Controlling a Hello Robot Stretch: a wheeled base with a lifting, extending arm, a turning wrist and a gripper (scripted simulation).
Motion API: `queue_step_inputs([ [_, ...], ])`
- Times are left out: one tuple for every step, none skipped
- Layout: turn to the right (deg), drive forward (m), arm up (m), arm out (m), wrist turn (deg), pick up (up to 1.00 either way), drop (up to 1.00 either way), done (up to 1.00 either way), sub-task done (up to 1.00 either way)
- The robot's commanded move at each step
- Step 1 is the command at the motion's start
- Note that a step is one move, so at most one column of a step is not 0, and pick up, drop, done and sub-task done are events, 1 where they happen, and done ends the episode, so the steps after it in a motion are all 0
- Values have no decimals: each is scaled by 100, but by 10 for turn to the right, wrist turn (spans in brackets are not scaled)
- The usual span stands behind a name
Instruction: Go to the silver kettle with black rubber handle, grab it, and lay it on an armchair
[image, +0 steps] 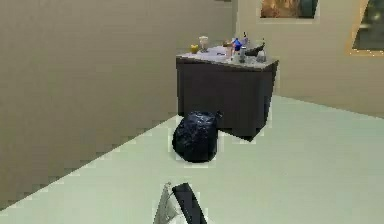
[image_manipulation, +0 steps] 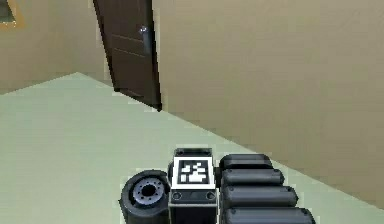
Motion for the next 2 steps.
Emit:
queue_step_inputs([
  [360,0,0,0,0,0,0,0,0],
  [0,5,0,0,0,0,0,0,0],
])
